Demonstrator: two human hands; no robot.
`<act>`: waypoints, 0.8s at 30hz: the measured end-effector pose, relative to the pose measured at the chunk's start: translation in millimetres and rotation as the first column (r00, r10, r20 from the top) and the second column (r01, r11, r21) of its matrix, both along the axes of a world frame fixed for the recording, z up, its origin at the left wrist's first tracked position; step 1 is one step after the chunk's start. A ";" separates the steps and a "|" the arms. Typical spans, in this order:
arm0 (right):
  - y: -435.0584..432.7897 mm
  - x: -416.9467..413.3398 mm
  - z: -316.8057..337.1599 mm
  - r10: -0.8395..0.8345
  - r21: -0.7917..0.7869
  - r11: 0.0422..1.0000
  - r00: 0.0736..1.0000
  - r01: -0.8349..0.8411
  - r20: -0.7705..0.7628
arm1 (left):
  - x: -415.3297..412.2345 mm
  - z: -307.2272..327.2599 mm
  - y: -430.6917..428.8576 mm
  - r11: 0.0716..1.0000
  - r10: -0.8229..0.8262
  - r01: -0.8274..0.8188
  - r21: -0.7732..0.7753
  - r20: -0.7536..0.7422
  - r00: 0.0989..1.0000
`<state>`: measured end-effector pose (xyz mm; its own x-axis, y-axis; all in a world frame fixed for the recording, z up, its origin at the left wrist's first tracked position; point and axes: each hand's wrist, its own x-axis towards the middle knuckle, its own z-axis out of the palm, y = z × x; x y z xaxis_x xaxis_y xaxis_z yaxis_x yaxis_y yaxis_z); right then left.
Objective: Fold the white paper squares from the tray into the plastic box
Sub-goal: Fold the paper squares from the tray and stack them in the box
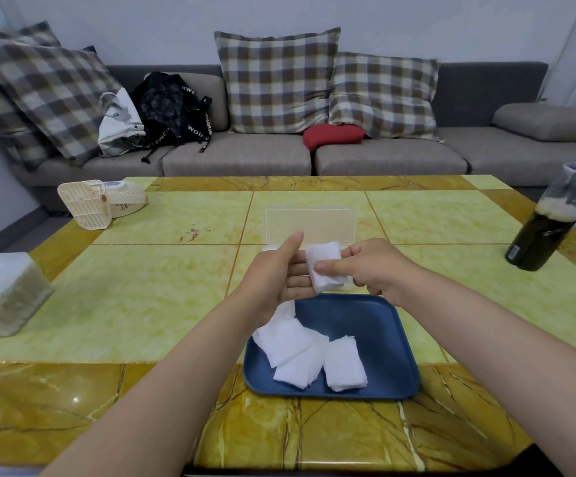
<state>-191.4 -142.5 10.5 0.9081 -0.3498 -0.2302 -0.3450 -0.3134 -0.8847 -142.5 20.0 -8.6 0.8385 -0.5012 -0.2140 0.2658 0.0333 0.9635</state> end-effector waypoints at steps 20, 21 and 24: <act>-45.6 20.7 18.6 0.009 0.093 0.996 0.999 -0.014 0.054 | 36.8 6.9 -47.0 0.953 -0.037 -0.105 0.284 0.453 0.891; -48.5 23.7 17.4 -0.038 0.027 0.999 0.997 0.036 0.063 | 41.7 2.0 -49.3 0.906 -0.091 -0.160 0.392 0.549 0.831; -53.0 35.1 8.6 -0.103 -0.249 0.961 0.990 0.125 0.101 | 50.2 -14.5 -51.0 0.753 -0.330 -0.264 0.603 0.693 0.641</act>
<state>-156.3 -195.4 19.1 0.8714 -0.4886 -0.0432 -0.3174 -0.4946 -0.8091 -92.3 -31.0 -23.2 0.8237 -0.5326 0.1945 -0.5333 -0.6112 0.5848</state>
